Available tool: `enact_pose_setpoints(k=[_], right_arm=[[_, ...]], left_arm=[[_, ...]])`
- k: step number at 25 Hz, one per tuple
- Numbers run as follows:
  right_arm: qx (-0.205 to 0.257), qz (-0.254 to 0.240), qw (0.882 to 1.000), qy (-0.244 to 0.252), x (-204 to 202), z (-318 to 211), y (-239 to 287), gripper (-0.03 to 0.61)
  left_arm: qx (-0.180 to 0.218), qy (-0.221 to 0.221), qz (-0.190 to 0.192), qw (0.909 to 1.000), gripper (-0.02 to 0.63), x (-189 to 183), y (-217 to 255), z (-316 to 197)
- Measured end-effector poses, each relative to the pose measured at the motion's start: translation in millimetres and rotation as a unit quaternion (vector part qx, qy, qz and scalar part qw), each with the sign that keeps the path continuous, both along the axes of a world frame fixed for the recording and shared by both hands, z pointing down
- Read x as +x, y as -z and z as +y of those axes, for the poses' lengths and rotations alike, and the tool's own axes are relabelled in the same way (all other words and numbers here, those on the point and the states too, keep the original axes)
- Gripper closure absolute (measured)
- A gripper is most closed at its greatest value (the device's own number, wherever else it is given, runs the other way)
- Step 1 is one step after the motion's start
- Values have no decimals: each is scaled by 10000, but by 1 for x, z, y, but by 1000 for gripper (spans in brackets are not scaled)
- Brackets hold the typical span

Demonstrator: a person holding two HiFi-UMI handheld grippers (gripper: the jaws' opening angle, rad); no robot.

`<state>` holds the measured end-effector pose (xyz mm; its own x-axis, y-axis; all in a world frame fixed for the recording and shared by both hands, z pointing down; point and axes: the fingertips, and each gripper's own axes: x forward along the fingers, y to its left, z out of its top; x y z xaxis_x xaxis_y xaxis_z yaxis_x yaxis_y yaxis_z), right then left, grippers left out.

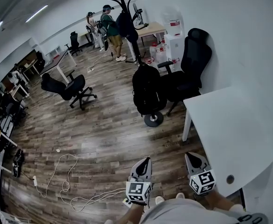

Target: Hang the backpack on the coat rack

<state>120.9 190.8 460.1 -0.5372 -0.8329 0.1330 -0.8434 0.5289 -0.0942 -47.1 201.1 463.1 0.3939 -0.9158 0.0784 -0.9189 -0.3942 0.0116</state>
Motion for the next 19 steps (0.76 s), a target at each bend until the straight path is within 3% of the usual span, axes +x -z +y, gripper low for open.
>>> enact_pose_setpoints(k=[13,19], right_arm=[[4,-73,10000,-53,7,-8,3,565],[-146,-378,9992,-24,6,-8,3,565]], left_arm=[[-27,-2,-37,10000,605,1,2,-2],[-28,-17,182,9998,604,-1,2,5]])
